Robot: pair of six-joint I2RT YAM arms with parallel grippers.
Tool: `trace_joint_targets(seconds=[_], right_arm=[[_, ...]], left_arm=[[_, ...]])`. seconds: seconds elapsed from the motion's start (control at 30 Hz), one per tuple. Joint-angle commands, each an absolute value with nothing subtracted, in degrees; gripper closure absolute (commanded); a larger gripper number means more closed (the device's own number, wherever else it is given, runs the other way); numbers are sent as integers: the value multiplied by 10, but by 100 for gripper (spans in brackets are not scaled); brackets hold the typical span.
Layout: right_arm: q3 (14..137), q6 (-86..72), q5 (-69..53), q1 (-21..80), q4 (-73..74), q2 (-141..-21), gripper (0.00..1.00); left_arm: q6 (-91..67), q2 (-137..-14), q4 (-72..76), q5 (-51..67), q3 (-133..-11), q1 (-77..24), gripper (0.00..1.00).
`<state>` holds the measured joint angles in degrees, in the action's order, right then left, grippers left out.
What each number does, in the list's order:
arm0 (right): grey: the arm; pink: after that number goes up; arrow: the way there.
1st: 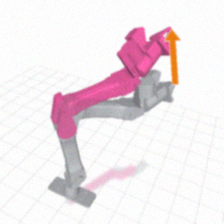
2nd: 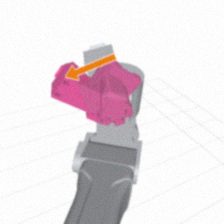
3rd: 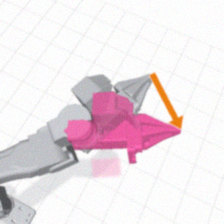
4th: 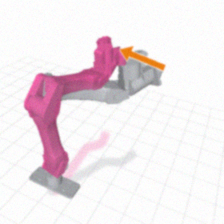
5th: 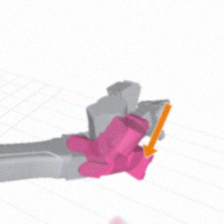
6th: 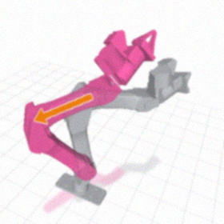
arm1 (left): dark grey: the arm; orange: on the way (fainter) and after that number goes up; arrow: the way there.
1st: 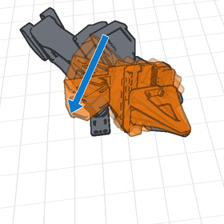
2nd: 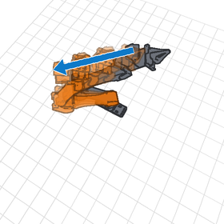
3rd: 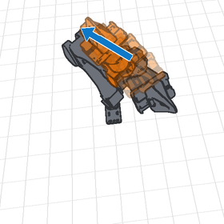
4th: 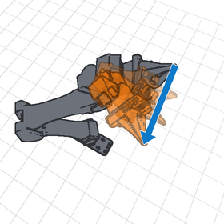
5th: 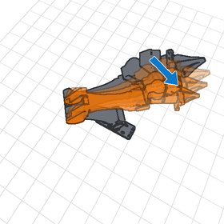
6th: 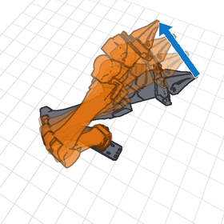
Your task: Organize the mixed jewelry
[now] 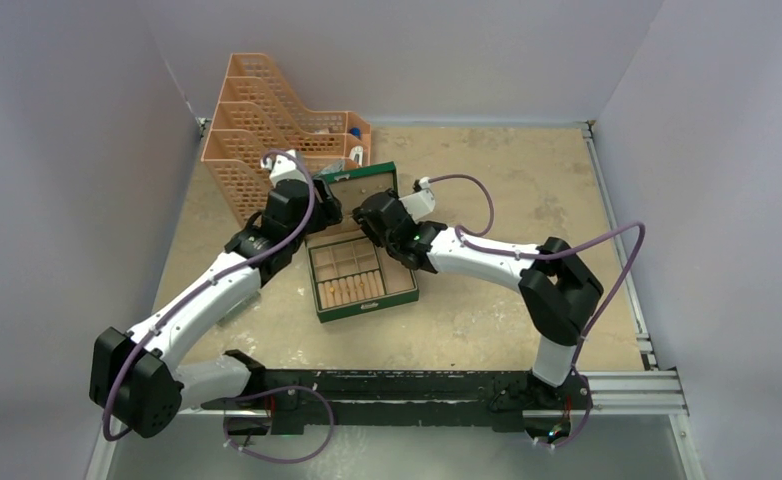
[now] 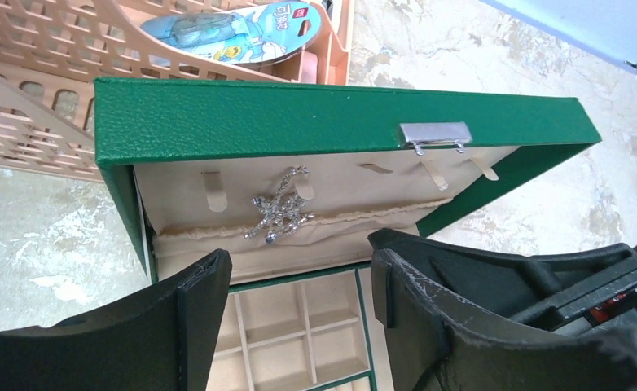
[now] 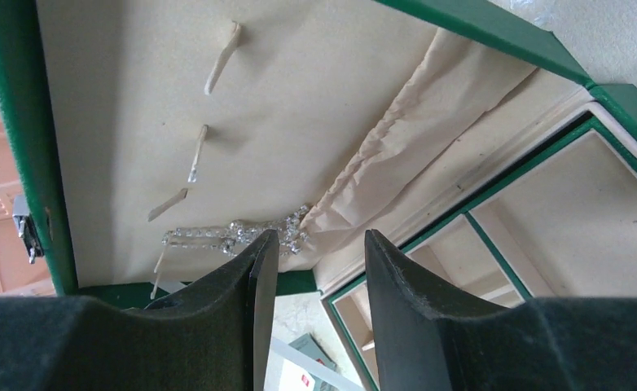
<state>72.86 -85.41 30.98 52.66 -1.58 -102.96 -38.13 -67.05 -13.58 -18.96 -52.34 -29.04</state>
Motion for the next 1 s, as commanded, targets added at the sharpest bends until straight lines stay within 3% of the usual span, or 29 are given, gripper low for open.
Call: trace_joint_targets(seconds=[0.0,0.17,0.73,0.97], right_arm=[[726,-886,350,525,-44,-1017,54],[737,-901,323,513,-46,-1037,54],[745,-896,230,497,-98,-1112,59],[724,-876,195,498,-121,-1098,83]], left_arm=[[-386,-675,-55,-207,-507,-294,38],[-395,-703,-65,-223,-522,-293,44],[-389,-738,-71,-236,-524,-293,46],[-383,-750,-63,-226,-524,-294,56]])
